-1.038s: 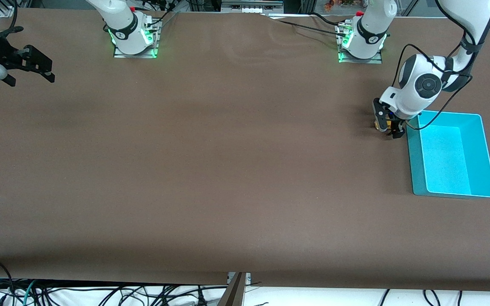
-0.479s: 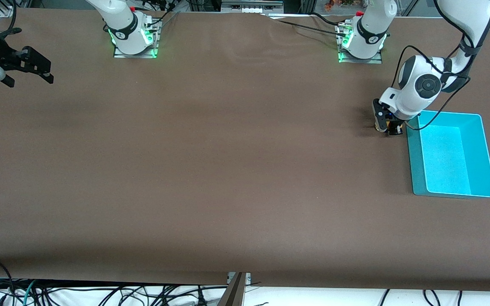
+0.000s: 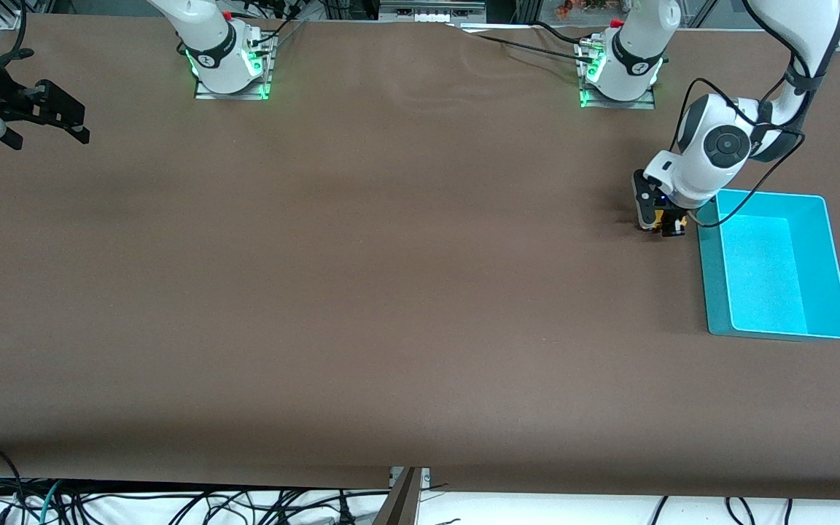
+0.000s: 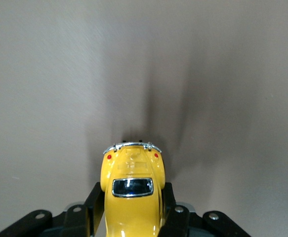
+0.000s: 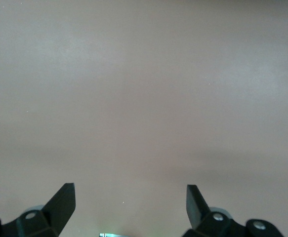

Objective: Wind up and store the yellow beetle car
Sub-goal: 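Lift the car with the left gripper over the blue box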

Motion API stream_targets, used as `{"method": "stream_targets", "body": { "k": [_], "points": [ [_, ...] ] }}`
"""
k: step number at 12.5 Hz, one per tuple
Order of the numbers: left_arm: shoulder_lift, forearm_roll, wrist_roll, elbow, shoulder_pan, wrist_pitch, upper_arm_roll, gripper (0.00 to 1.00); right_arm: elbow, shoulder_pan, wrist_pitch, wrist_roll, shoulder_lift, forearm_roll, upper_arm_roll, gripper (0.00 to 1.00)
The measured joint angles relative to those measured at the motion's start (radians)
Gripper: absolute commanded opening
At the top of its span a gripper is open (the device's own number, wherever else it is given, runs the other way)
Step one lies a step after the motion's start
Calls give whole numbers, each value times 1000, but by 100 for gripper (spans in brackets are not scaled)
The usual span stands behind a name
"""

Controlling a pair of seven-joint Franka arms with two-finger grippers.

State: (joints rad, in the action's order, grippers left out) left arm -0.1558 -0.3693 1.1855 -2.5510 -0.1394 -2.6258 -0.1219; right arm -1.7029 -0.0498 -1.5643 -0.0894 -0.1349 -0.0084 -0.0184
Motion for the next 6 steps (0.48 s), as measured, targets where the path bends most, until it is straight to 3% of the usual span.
{"method": "stream_targets", "body": {
  "k": [4, 6],
  "points": [
    [2, 112, -3, 206, 2, 256, -131, 23, 0, 2, 0, 2, 8, 0, 0, 99],
    [-24, 130, -3, 334, 7, 394, -152, 23, 1, 5, 1, 5, 8, 0, -7, 99]
  ]
}}
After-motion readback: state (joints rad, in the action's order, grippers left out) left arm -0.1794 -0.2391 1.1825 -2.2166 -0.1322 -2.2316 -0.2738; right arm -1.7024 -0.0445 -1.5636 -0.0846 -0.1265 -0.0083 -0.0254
